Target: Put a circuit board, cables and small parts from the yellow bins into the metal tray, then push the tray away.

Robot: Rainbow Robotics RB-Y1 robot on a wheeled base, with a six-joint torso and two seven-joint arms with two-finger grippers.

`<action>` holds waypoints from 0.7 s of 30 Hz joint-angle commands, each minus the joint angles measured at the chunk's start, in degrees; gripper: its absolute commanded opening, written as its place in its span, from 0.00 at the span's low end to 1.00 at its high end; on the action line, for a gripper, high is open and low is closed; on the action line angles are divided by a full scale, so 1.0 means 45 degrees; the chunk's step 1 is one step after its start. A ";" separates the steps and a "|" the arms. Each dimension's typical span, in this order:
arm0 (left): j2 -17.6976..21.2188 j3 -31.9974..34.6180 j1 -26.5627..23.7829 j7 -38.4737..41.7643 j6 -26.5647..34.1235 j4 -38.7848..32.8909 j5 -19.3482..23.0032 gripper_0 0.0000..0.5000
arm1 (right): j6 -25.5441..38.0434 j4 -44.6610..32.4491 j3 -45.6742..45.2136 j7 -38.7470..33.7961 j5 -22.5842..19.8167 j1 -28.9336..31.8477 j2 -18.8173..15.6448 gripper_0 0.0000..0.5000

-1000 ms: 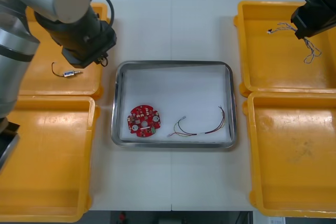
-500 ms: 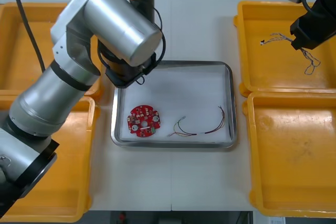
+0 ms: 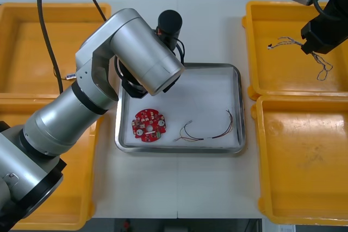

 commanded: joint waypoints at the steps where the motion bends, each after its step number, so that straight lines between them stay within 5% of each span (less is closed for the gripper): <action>1: -0.0272 -0.0586 0.0116 -0.0565 -0.0360 0.0202 -0.0207 0.00 | 0.0089 -0.0371 -0.0477 0.0425 -0.0127 0.0030 -0.0550 0.00; 15: -0.0272 -0.1485 0.0097 -0.0506 -0.1121 0.1061 -0.0519 0.01 | 0.0089 -0.0391 -0.0477 0.0406 -0.0244 0.0030 -0.0550 0.00; 21: -0.0272 -0.1797 0.0116 -0.0506 -0.1121 0.1061 -0.0793 0.16 | 0.0089 -0.0371 -0.0477 0.0406 -0.0146 0.0030 -0.0550 0.00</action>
